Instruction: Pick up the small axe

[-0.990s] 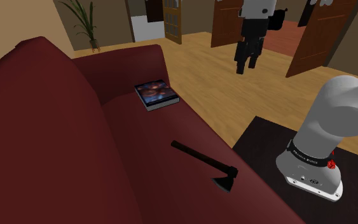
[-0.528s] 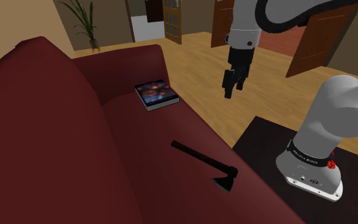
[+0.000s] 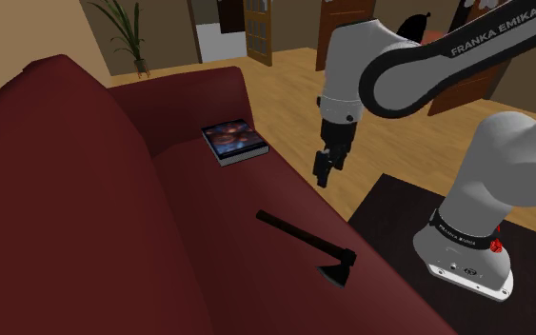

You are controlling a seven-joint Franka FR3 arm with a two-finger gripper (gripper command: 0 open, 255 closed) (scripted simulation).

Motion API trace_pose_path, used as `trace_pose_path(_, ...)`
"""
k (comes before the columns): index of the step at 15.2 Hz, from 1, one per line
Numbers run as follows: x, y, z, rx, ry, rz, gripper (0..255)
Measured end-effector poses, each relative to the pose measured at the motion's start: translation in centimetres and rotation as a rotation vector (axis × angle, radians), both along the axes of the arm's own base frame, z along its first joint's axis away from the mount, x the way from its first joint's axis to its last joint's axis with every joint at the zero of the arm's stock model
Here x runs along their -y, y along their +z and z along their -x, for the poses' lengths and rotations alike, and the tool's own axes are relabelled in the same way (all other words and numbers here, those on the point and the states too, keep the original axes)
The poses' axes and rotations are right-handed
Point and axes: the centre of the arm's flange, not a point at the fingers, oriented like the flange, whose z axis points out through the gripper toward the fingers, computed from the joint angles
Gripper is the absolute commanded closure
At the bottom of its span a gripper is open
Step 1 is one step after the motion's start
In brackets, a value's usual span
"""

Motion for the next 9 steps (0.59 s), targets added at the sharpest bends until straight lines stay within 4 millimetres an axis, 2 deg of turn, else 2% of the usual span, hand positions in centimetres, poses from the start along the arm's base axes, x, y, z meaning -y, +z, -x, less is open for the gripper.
trace_pose_path(9, -7.0, -9.7, -0.7, 0.032, 0.066, 0.030, 0)
